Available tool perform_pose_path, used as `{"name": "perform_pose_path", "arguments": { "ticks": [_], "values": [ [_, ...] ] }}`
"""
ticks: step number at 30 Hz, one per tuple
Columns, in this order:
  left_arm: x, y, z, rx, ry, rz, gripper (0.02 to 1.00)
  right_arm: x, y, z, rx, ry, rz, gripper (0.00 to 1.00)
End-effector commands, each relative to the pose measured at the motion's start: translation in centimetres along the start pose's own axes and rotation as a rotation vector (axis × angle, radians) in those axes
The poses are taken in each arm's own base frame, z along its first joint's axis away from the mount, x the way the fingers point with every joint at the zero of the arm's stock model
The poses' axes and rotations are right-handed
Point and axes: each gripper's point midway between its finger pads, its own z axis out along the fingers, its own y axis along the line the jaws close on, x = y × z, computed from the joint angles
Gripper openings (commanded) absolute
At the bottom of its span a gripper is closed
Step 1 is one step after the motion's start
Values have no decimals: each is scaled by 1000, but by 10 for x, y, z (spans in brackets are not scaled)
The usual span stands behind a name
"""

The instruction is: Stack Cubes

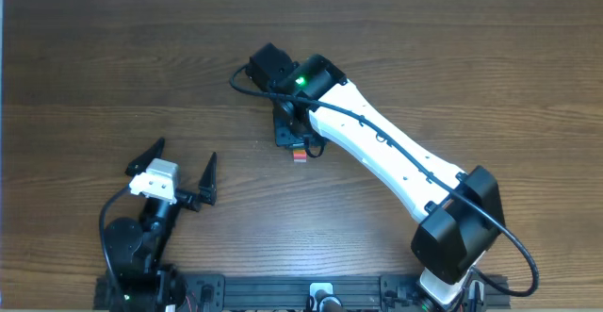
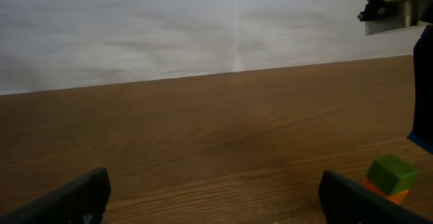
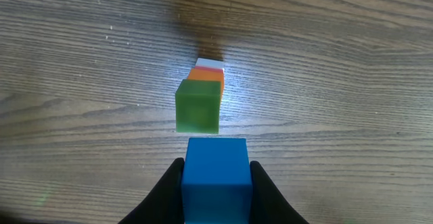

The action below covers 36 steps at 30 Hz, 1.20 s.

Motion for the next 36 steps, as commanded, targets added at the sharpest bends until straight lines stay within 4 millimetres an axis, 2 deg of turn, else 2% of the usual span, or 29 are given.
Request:
{"name": "perform_pose_path", "arguments": {
  "ticks": [1,26,36],
  "values": [
    [1,-2,0,11,-5,19,1000,-2,1,12,8,20,-5,12],
    [1,-2,0,11,-5,19,1000,-7,1,19,0,25,48,9],
    [1,-2,0,11,-5,19,1000,-7,4,31,2,47,47,12]
  ]
}}
